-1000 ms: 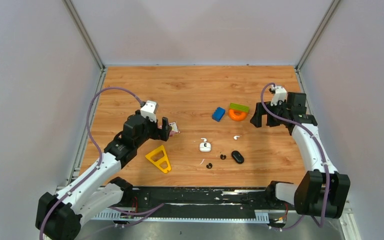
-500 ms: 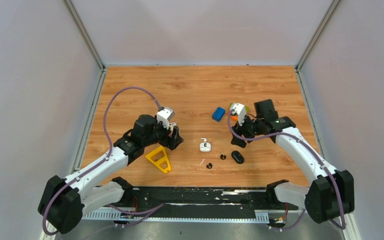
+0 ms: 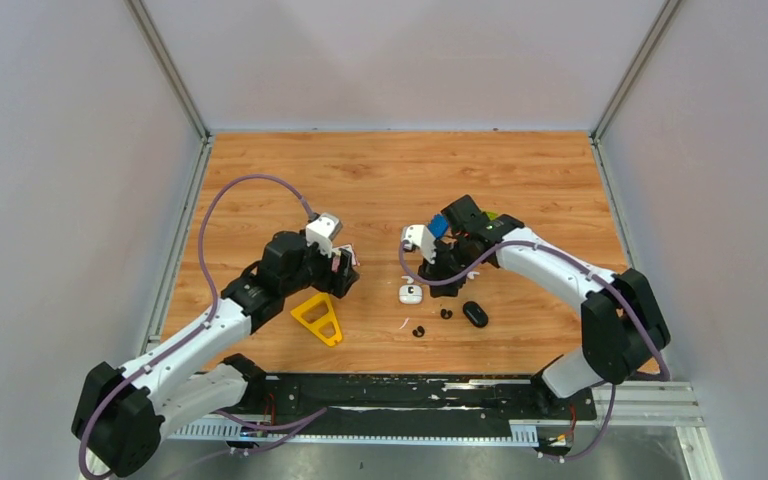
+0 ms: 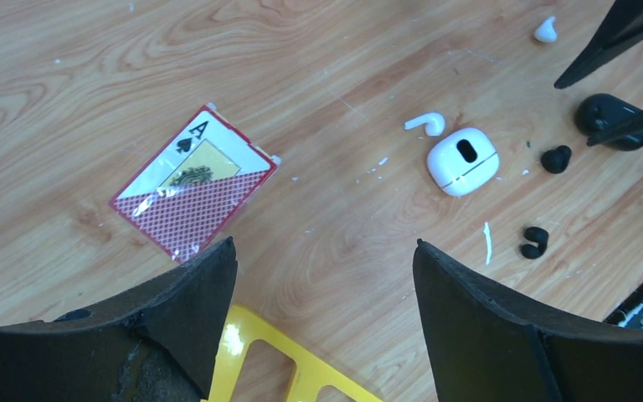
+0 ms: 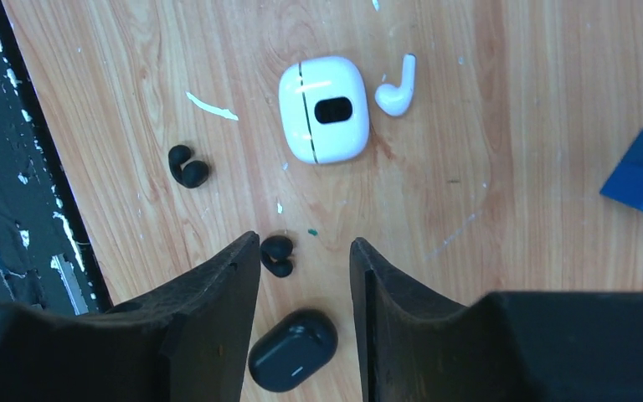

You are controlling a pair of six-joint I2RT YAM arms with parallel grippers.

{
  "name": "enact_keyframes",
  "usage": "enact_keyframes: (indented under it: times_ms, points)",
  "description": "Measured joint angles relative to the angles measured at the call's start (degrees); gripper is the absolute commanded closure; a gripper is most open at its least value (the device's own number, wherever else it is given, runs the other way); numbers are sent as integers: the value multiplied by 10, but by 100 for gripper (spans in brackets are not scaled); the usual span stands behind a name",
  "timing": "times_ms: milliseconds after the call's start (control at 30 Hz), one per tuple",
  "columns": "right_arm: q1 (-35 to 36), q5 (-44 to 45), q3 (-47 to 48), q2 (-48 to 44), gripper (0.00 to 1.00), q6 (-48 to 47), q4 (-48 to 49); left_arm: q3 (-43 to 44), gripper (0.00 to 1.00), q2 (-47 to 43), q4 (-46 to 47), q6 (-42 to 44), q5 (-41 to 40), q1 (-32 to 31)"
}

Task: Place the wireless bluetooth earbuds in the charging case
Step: Move the charging case to the center of the board.

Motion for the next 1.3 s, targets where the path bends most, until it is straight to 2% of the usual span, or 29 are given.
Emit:
enact_keyframes:
  times_ms: [167,333,500,600,733,833,933,1067,1300]
  points:
    - [15,21,32,49,54,8,-1,0,15,-8,-17,-4,-40,0]
    - [15,45,35,54,53,16,-3,0,16,6,-11,-11,-10,-1]
    - [0,47,12,9,50,31,-4,0,17,58,19,-24,38,-38]
    - [-52,27,9,-33,47,48,-5,19,17,111,24,-34,47,-68]
    - [-113,20,9,-57,47,67,0,50,18,182,60,-76,57,-75]
    - [-113,12,5,-57,48,76,1,57,20,223,101,-120,69,-75]
    - [-110,-5,4,-54,53,79,1,59,20,240,108,-154,75,-75]
    - [-105,-21,12,-22,62,77,2,59,18,182,60,-178,30,-75]
    - [-54,21,64,104,65,67,29,40,17,-92,-70,-211,-116,-75]
